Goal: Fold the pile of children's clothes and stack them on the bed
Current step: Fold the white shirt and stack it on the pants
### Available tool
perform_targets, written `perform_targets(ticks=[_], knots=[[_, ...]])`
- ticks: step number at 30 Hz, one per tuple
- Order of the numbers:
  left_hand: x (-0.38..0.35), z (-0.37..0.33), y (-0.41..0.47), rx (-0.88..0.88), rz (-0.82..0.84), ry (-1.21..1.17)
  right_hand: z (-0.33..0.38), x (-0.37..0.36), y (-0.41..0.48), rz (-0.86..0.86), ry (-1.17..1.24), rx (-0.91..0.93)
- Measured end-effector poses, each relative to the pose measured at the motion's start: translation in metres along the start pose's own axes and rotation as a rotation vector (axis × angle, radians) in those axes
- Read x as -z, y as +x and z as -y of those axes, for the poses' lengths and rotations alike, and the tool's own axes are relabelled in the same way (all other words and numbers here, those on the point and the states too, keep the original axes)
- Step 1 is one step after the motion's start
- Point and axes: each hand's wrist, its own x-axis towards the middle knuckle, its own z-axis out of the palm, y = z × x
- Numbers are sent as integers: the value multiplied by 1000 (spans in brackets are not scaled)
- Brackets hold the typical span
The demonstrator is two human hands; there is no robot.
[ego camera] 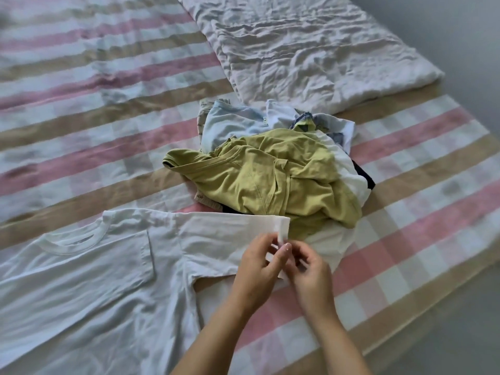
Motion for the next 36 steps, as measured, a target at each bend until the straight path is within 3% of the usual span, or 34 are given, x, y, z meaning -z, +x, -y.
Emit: perform_targets(ticks=[2,7,16,22,27,29,32,36], knots=[[22,-9,-9,126,-99,-210,20,-21,-10,109,-53,92],[110,-15,-31,273,-417,-427,66,-84,-29,310,-72,242],[297,44,-105,295,-830,-420,86,-212,-48,435,-259,436],[352,116,-144,466,-910,-363,56,-272,-45,493,-525,465],[359,157,-159,559,-862,-263,31,-289,-30,302,-731,427],[358,163,-160,560,-857,-237,25,-288,-22,247,-810,391],[358,169,-161,529,-875,-113,15,-287,-12,296,-929,328],[352,173,-161,460,-908,124,0,-285,-7,329,-1071,382]])
